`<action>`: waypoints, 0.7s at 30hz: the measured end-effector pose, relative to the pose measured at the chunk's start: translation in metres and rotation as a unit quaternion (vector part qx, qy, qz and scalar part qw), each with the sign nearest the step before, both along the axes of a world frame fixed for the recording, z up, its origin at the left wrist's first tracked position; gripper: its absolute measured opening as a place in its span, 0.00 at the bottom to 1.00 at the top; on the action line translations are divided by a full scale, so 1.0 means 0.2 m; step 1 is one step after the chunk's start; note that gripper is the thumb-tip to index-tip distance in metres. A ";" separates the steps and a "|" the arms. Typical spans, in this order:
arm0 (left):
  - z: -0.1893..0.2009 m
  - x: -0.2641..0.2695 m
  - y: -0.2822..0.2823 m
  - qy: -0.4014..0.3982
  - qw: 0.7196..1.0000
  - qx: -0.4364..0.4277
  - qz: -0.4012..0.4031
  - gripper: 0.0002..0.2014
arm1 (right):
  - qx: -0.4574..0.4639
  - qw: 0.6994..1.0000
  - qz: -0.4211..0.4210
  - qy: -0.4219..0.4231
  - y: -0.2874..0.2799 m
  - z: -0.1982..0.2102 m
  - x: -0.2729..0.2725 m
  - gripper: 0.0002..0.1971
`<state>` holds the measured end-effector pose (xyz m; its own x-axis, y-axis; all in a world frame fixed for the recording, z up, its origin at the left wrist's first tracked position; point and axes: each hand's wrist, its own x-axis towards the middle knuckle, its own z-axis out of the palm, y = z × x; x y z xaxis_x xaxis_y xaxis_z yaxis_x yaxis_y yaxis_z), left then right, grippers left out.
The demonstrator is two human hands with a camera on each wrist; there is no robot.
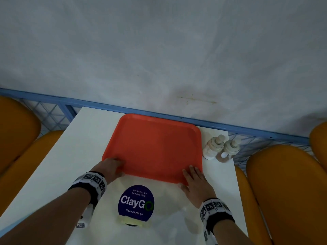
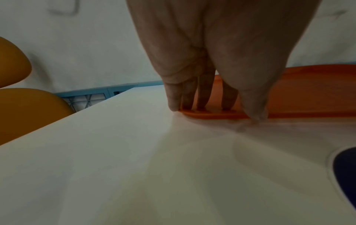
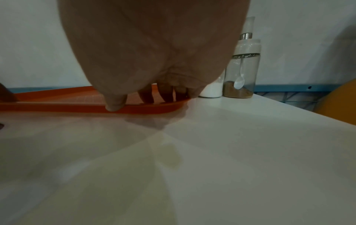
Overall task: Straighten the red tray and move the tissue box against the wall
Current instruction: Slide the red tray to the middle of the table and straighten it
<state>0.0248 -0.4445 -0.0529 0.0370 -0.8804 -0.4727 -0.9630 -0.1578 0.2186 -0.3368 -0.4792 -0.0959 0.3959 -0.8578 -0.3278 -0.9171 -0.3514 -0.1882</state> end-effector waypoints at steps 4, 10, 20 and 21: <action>-0.01 0.01 0.04 -0.007 1.000 -0.005 0.013 0.15 | -0.018 1.000 -0.002 -0.007 0.04 -0.01 -0.02 0.49; -0.01 0.03 0.08 -0.008 1.000 0.005 0.026 0.14 | -0.020 1.000 0.004 -0.002 0.09 -0.02 0.00 0.40; 0.00 0.03 0.00 -0.006 1.000 0.006 0.021 0.13 | -0.013 1.000 -0.004 -0.005 0.01 0.00 0.01 0.50; 0.00 0.03 0.00 -0.004 1.000 0.004 0.021 0.13 | -0.011 1.000 -0.005 -0.002 0.01 -0.01 0.01 0.50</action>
